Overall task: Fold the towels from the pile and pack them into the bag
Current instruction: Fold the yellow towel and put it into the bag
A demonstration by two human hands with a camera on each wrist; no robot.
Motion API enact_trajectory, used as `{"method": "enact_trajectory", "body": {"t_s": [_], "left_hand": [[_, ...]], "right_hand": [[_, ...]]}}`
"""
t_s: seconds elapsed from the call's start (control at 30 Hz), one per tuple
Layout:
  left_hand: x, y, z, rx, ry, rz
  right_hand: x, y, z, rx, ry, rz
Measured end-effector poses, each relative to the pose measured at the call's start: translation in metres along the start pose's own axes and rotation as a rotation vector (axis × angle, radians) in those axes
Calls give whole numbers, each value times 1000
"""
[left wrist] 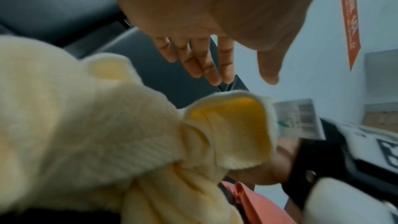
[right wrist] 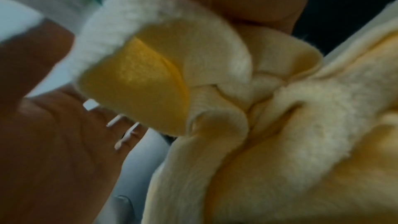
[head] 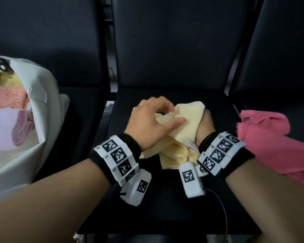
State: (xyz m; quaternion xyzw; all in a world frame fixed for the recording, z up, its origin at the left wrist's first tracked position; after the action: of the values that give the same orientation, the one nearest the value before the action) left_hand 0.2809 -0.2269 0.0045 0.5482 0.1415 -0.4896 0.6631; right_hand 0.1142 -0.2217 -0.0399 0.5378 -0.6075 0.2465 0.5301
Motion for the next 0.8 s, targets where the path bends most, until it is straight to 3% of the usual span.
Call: {"method": "enact_trajectory", "body": {"t_s": [0.1,0.17,0.23,0.3,0.43,0.5,0.67,0.8], "left_hand": [[-12,-24,-7,193,-40,-144],[-12,-34,-11,258,-50,-185],[-9,-34,-11,240,-68,-144],[-8,-29,-9,175,-87,-102],[-5,-25,-8,124,-70,-78],[-4,-22,-7,111,-57,-64],[4,-7,0,2,39,-112],[15,1,3,-25,133,-90]], "right_hand": [[6,-4,-7,51,-2,-115],[19,-11,-13,78,176,-364],[28,-21,-21,103,360,-561],[28,-25,-22,125,405,-559],[-2,-16,0,125,-40,-208],[-6,-13,1,92,-82,-148],[14,4,-8,-105,189,-167],[39,-6,-29,-36,464,-227]]}}
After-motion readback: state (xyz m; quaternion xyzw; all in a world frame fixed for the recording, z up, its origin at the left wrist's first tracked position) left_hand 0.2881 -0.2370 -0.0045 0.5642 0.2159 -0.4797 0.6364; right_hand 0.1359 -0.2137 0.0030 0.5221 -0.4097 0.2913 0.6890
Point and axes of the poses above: each hand's wrist, its own z-axis towards the middle knuckle, its own y-axis out of the back of the hand, x = y × z, the point moved 9 cm from there along z, towards the middle knuckle, and after that the axes turned 6 degrees about -y, right-handed, at the moved point
